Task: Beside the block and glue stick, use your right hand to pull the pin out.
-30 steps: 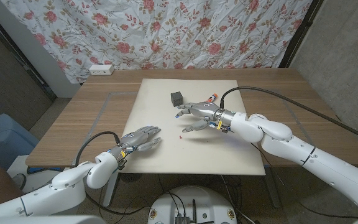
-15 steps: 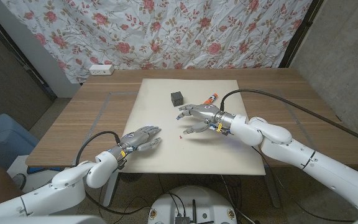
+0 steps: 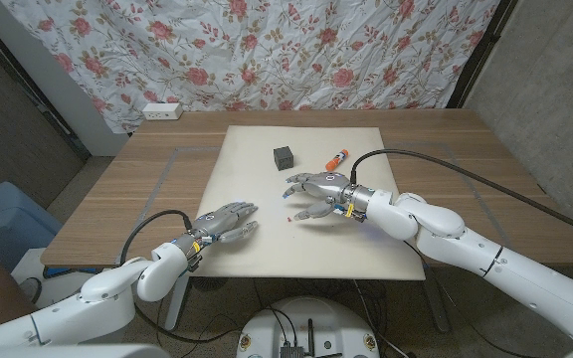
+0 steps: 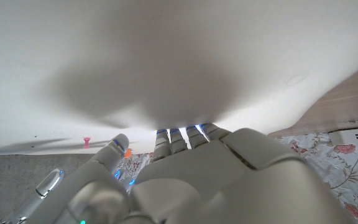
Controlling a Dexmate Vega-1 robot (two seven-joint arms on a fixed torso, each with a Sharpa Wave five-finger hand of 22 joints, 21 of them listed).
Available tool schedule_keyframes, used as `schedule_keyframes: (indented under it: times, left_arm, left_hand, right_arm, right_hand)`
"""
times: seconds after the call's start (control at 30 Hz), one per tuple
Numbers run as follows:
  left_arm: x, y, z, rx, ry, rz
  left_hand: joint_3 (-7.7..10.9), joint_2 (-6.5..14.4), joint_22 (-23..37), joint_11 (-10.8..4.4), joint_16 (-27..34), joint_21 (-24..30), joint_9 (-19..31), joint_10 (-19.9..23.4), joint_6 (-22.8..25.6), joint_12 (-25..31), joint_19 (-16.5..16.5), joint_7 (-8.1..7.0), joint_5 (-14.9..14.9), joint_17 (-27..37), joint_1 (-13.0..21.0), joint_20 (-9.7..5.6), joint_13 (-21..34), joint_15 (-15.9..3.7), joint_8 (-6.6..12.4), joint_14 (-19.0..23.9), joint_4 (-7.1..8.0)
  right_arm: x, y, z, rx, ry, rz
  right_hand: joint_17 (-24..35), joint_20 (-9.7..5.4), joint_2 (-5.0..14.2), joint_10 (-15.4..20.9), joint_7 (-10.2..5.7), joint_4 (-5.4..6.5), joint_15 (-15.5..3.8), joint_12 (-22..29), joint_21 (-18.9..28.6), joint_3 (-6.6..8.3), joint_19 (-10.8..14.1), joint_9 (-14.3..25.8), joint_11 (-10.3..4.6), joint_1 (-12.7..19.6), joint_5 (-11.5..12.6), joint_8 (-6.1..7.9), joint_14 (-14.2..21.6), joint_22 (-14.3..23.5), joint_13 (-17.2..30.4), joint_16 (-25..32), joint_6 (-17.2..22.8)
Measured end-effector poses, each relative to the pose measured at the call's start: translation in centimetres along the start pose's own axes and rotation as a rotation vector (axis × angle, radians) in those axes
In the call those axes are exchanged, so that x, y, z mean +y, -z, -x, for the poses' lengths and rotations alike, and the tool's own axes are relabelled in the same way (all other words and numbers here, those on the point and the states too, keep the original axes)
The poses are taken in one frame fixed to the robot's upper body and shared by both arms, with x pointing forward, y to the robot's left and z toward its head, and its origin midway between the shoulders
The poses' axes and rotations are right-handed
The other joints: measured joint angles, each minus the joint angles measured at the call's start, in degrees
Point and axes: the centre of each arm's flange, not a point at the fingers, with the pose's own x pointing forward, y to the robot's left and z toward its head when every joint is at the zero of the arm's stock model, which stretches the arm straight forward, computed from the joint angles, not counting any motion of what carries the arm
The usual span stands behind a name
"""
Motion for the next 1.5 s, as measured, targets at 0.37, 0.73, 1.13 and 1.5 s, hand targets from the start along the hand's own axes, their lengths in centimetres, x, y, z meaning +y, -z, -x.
schedule_keyframes:
  times: [0.37, 0.73, 1.13, 1.5]
  left_arm:
    - [0.0, 0.0, 0.0, 0.0, 0.006, 0.0]
    - [-0.1, -0.1, 0.1, 0.002, 0.009, -0.002]
    - [-0.4, -0.2, 0.2, 0.004, 0.012, 0.0]
    - [-0.6, -0.2, 0.2, 0.005, 0.012, 0.003]
  left_hand:
    - [0.43, 0.1, 0.0, 0.0, -0.2, 0.0, 0.0, 0.0, 0.0, -0.1, 0.0, 0.0, 0.0, 0.0, 0.4, 0.18, 0.0, 0.01, 0.06, 0.0, 0.05]
    - [0.89, 0.1, 0.0, 0.0, -0.3, -0.2, 0.0, 0.0, 0.3, 0.0, -0.1, -0.35, 0.0, 0.0, 0.4, 0.29, 0.0, 0.01, 0.05, 0.0, 0.06]
    - [1.37, 0.1, 0.0, -0.14, -0.1, -0.2, 0.0, 0.1, 0.3, 0.0, 0.1, -0.34, 0.0, 0.0, 0.4, 0.08, 0.0, 0.23, 0.0, 0.0, -0.41]
    - [1.83, 0.0, 0.0, -0.13, -0.1, -0.2, 0.0, 0.1, 0.3, -0.1, 0.1, -0.34, 0.0, 0.0, 0.5, 0.05, 0.0, 0.23, 0.06, 0.0, -0.41]
  right_arm:
    - [0.7, -0.4, -0.2, -0.001, -0.016, 0.011]
    - [1.5, -0.5, -0.5, -0.001, -0.034, 0.008]
    - [1.9, -0.5, -0.8, -0.001, -0.055, 0.002]
    - [1.9, -0.4, -1.1, -0.003, -0.063, -0.018]
  right_hand:
    - [0.0, 0.0, -0.87, 0.0, -0.09, 0.24, 0.0, 0.0, 0.0, 0.24, 0.0, 0.0, 0.0, 0.9, 0.0, 0.41, 0.0, 0.0, 0.0, 0.0, 0.9]
    - [0.3, -0.2, -0.19, 0.3, -0.36, 0.24, 0.12, 0.0, 0.0, 0.24, 0.6, 0.0, -0.31, 1.5, 0.0, 0.66, 0.1, 0.0, 0.0, 0.0, 1.9]
    - [0.3, -0.32, -0.19, 0.3, -0.3, 0.56, 0.11, 0.0, 0.2, -0.09, 1.1, 0.0, -0.31, 1.5, 0.0, 1.56, 0.1, 0.0, 0.0, 0.0, 4.2]
    - [0.5, -0.3, -0.18, 0.5, -0.66, 0.56, 0.11, 0.0, 0.2, -0.09, 1.9, 0.1, -0.52, 1.6, 0.0, 2.77, 0.1, 0.1, 0.0, 0.5, 7.4]
